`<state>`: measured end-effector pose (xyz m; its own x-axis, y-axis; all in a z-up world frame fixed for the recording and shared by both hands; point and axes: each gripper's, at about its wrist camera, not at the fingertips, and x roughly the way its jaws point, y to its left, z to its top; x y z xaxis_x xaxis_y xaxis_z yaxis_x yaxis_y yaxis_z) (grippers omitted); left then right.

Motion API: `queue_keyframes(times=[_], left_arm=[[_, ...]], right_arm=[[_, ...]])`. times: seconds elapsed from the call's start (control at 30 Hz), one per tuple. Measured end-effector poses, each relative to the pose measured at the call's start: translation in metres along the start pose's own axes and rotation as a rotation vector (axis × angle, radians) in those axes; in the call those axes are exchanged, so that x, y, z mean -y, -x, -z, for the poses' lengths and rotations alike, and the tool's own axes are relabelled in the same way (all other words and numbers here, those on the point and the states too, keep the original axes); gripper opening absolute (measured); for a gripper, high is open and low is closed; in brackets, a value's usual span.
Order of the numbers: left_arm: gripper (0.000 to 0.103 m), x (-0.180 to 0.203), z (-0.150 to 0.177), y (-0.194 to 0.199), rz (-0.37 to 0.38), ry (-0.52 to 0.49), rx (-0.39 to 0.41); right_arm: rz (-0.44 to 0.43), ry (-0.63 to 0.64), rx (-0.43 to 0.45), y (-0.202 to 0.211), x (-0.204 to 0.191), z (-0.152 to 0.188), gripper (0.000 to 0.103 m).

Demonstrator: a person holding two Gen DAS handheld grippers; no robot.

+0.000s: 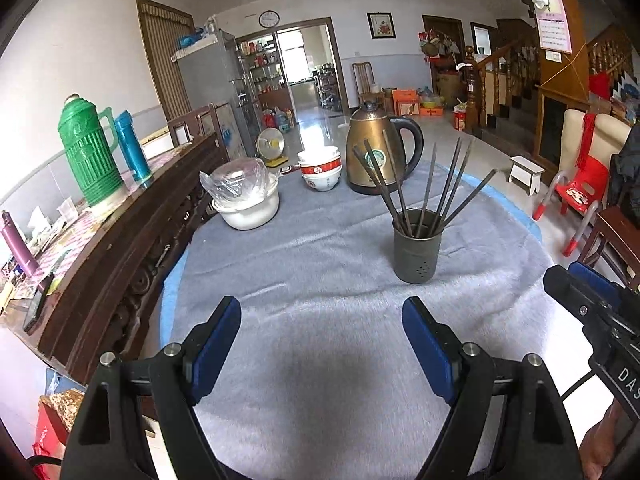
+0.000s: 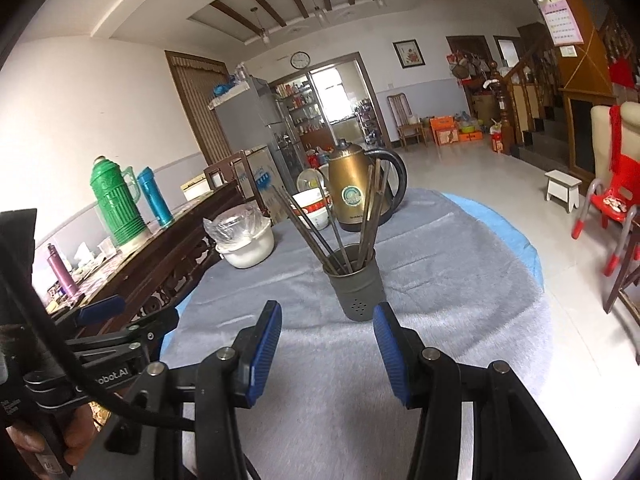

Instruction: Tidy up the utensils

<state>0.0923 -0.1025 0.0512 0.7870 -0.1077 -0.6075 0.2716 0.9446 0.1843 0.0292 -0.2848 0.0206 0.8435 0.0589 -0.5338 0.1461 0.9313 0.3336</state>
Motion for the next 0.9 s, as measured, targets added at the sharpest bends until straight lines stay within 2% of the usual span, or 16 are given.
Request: queue_keyframes(times=[0.47,0.9], left_arm=[[0.084,-0.008,0.005,0.038,-0.046,0.002,0.051],[0.084,-0.014,0.009,0.047,-0.057,0.011,0.063]], right_arm=[[-0.001,0.027,0.067,0.051,-0.014,0.008,0.052],[-0.018,0.032,0.066,0.048,-0.023,0.009,0.053]])
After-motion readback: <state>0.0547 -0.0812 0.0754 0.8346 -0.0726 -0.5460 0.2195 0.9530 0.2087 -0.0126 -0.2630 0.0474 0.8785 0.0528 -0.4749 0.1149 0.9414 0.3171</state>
